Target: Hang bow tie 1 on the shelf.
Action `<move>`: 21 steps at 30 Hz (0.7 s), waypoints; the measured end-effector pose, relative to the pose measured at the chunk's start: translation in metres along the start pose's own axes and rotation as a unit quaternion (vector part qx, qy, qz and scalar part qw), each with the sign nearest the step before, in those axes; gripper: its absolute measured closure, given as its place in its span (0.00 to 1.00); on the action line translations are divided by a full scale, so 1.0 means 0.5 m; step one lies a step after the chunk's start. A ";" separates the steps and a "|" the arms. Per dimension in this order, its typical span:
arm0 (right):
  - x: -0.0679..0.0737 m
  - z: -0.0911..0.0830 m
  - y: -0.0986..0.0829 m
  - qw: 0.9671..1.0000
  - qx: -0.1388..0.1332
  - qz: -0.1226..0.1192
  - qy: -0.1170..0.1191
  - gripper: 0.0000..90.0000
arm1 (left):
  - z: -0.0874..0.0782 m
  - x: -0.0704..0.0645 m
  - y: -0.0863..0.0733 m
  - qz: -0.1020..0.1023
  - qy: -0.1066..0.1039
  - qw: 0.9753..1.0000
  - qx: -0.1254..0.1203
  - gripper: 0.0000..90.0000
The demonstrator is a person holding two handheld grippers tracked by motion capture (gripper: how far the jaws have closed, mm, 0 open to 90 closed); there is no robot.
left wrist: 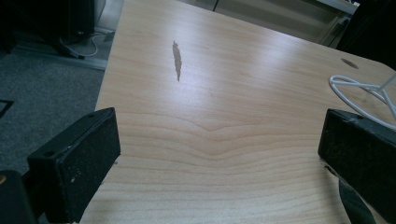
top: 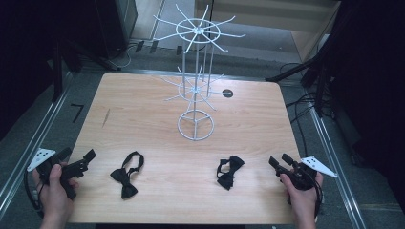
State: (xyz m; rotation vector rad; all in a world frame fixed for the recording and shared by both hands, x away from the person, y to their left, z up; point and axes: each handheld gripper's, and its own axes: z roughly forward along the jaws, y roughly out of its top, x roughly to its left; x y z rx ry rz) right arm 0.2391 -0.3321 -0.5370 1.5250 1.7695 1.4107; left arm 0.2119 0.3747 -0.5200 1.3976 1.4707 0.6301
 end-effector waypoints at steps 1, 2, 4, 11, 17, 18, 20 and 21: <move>0.000 0.001 0.000 1.000 0.000 -0.002 -0.003 0.40 | 0.001 0.000 0.000 -0.003 0.000 1.000 0.000 0.00; 0.001 0.002 0.000 1.000 0.000 -0.002 -0.004 0.41 | 0.002 0.001 0.001 -0.003 -0.002 1.000 0.003 0.00; 0.004 0.000 0.003 1.000 -0.007 0.014 0.002 0.46 | 0.008 -0.001 0.001 0.003 -0.002 1.000 0.010 0.00; 0.054 0.013 0.014 0.999 -0.010 -0.013 0.038 0.48 | 0.015 -0.010 0.000 0.023 0.000 1.000 0.021 0.00; 0.099 0.026 0.017 0.998 -0.006 -0.026 0.049 0.48 | 0.020 -0.012 0.000 0.024 0.007 0.999 0.028 0.00; 0.105 0.027 0.016 0.998 -0.003 -0.029 0.051 0.48 | 0.020 -0.012 -0.001 0.027 0.008 0.999 0.030 0.00; 0.116 0.031 0.014 0.998 0.001 -0.037 0.055 0.48 | 0.022 -0.015 -0.001 0.029 0.010 0.999 0.031 0.00; 0.121 0.033 0.013 0.997 0.004 -0.041 0.058 0.48 | 0.022 -0.015 -0.001 0.029 0.010 0.999 0.031 0.00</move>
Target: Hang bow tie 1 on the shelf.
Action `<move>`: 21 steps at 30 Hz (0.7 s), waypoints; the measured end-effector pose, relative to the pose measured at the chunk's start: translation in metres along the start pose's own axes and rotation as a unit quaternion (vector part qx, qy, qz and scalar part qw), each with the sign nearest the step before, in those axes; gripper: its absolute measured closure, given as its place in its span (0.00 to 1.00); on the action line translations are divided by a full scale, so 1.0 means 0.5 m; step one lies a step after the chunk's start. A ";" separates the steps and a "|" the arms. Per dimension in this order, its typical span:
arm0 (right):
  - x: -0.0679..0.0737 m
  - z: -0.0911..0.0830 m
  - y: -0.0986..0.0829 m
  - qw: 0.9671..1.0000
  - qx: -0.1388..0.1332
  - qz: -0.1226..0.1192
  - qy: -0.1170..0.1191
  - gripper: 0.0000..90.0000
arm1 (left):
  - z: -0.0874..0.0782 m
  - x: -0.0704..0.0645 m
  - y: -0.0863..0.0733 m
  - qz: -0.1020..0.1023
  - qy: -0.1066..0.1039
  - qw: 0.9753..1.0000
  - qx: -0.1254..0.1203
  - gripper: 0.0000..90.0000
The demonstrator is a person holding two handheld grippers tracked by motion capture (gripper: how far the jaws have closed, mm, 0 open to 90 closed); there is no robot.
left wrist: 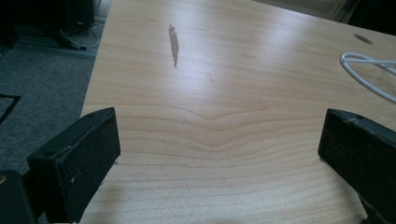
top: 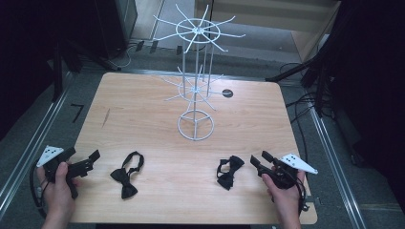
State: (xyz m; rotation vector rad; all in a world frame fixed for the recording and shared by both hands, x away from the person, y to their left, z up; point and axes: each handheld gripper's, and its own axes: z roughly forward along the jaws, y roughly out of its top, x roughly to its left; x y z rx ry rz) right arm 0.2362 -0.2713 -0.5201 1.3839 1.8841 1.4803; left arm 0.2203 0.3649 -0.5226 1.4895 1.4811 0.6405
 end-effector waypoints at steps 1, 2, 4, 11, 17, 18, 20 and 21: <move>0.005 0.002 0.000 1.000 0.001 -0.005 0.002 0.48 | 0.001 -0.001 0.000 0.004 0.000 1.000 0.002 0.00; 0.005 0.002 0.000 1.000 0.001 -0.005 0.002 0.48 | 0.001 -0.001 0.000 0.004 0.000 1.000 0.002 0.00; 0.015 0.010 0.000 1.000 0.006 -0.017 0.006 0.48 | 0.001 -0.001 0.000 0.004 -0.001 1.000 0.003 0.00; 0.039 0.027 -0.005 0.999 0.021 -0.036 0.020 0.48 | 0.003 -0.003 0.001 0.009 -0.004 1.000 0.008 0.00; 0.053 0.037 -0.010 0.998 0.033 -0.046 0.028 0.50 | 0.003 -0.004 0.001 0.011 -0.002 1.000 0.010 0.00; 0.054 0.040 -0.012 0.998 0.037 -0.047 0.031 0.51 | 0.003 -0.004 0.001 0.011 -0.002 1.000 0.010 0.00; 0.055 0.043 -0.014 0.997 0.041 -0.050 0.034 0.52 | 0.003 -0.004 0.001 0.011 -0.002 1.000 0.010 0.00; 0.056 0.045 -0.015 0.997 0.045 -0.049 0.035 0.53 | 0.003 -0.004 0.001 0.011 -0.002 1.000 0.009 0.00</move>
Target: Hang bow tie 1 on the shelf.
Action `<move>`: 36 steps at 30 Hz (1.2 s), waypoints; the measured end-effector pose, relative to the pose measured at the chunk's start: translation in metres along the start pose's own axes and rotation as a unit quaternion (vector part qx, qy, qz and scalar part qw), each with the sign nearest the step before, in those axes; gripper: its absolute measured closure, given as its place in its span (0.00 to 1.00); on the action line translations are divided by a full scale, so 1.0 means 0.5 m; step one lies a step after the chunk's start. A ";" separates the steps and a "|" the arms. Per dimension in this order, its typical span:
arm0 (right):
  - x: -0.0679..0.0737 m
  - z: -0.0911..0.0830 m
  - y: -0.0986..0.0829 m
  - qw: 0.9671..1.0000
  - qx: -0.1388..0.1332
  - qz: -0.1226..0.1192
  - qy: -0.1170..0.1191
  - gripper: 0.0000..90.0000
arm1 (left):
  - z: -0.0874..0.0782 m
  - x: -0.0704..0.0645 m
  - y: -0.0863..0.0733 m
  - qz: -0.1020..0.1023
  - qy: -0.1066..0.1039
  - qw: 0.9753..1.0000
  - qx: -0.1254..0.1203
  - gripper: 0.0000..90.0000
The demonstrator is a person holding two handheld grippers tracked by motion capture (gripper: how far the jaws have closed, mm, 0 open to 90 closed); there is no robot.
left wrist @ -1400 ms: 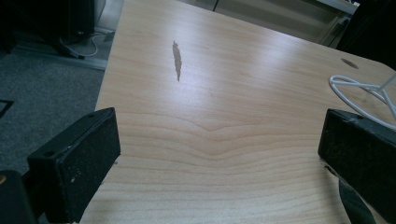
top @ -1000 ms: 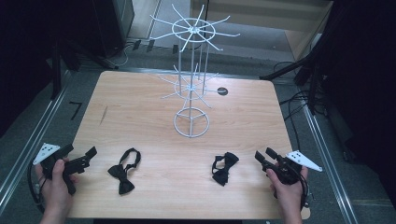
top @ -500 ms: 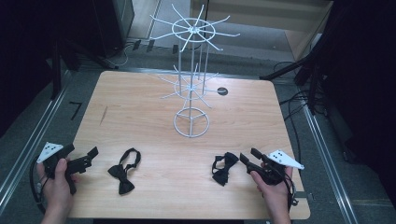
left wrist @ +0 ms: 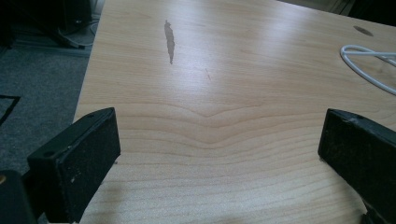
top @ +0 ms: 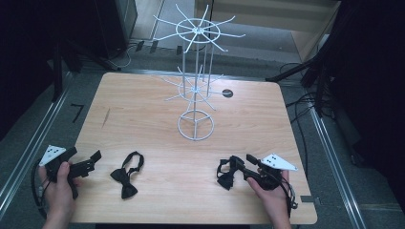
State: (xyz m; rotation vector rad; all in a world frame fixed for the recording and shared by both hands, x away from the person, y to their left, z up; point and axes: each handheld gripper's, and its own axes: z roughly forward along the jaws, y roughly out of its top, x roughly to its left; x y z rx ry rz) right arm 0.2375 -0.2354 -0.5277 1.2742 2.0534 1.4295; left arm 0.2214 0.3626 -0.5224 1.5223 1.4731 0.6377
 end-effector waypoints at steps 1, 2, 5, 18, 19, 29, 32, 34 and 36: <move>0.001 0.003 -0.001 1.000 0.004 -0.002 0.002 0.54 | 0.000 0.000 0.000 0.000 0.000 1.000 0.000 0.00; 0.002 0.005 -0.002 1.000 0.006 -0.005 0.004 0.55 | 0.000 0.000 0.000 0.000 0.000 1.000 0.000 0.00; 0.007 0.012 -0.004 1.000 0.017 -0.014 0.007 0.58 | 0.001 0.000 0.000 0.000 0.000 1.000 0.000 0.00; 0.025 0.035 -0.008 0.998 0.060 -0.034 -0.006 0.80 | 0.001 -0.001 0.000 0.004 0.001 1.000 0.001 0.00; 0.023 0.036 -0.008 0.997 0.063 -0.034 -0.008 0.81 | 0.001 -0.001 0.000 0.004 0.001 1.000 0.002 0.00; 0.017 0.041 -0.012 0.996 0.087 -0.028 -0.012 0.92 | 0.002 -0.002 0.000 0.005 0.000 1.000 0.003 0.00; 0.017 0.039 -0.009 0.995 0.093 -0.027 -0.016 0.98 | 0.002 -0.003 0.001 0.006 0.000 1.000 0.003 0.00; 0.018 0.038 -0.008 0.995 0.094 -0.030 -0.017 0.99 | 0.003 -0.003 0.001 0.005 -0.001 1.000 0.003 0.00; 0.021 0.037 -0.007 0.995 0.093 -0.032 -0.019 0.99 | 0.003 -0.003 0.001 0.005 -0.001 1.000 0.004 0.00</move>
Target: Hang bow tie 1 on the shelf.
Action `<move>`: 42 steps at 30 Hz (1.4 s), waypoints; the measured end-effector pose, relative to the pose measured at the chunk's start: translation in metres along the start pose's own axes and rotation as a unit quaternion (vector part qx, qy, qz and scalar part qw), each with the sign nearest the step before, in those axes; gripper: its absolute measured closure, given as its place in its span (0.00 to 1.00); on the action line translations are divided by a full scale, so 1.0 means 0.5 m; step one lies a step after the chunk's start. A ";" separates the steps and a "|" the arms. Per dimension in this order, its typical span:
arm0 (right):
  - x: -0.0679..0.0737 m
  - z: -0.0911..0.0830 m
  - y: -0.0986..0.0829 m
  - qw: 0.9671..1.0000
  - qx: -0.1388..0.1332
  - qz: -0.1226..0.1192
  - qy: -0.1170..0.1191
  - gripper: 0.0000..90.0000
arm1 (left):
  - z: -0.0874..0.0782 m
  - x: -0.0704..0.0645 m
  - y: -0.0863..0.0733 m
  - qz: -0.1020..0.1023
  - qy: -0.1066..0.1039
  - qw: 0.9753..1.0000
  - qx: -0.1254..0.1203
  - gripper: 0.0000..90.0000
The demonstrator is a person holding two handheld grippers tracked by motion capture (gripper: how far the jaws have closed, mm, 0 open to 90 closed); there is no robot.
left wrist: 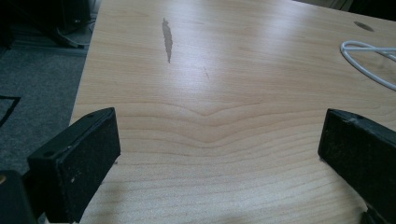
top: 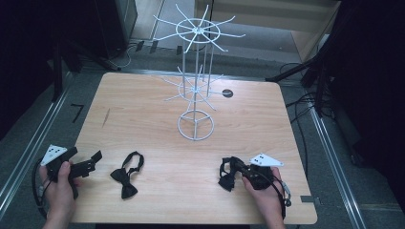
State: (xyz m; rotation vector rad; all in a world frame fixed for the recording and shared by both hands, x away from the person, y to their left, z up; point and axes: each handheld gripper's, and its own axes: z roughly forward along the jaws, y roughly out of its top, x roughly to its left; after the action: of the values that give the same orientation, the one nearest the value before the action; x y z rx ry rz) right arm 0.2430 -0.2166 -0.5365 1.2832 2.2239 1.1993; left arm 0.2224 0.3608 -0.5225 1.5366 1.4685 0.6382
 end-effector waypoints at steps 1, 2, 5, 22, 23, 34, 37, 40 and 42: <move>0.002 -0.001 0.001 1.000 0.000 -0.002 -0.002 0.99 | 0.000 0.000 0.000 0.000 0.000 1.000 0.000 0.00; 0.004 -0.003 0.003 1.000 -0.001 -0.005 -0.003 0.99 | 0.000 0.000 0.000 0.000 0.000 1.000 0.001 0.00; 0.009 -0.007 0.007 1.000 -0.011 -0.006 -0.006 0.99 | 0.000 0.000 0.000 0.001 0.000 1.000 0.001 0.00; 0.022 -0.062 0.043 0.994 -0.105 0.013 -0.023 0.99 | 0.002 -0.002 0.001 0.008 -0.001 1.000 0.006 0.00; 0.026 -0.065 0.047 0.994 -0.109 0.010 -0.026 0.99 | 0.002 -0.001 0.001 0.009 -0.002 1.000 0.006 0.00; 0.044 -0.081 0.078 0.990 -0.133 -0.009 -0.046 0.99 | 0.003 -0.001 0.002 0.007 -0.006 1.000 0.007 0.00; 0.045 -0.088 0.088 0.989 -0.141 -0.013 -0.044 0.99 | 0.003 -0.001 0.002 0.009 -0.005 1.000 0.008 0.00; 0.046 -0.092 0.098 0.988 -0.150 -0.012 -0.042 0.99 | 0.003 -0.002 0.002 0.008 -0.004 1.000 0.008 0.00; 0.047 -0.094 0.104 0.987 -0.152 -0.012 -0.042 0.99 | 0.003 -0.002 0.001 0.009 -0.004 1.000 0.008 0.00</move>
State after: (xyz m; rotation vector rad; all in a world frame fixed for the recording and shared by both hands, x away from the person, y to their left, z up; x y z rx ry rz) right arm 0.2306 -0.2085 -0.4640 1.1591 1.9028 1.3842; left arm 0.2237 0.3598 -0.5223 1.5644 1.4579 0.6310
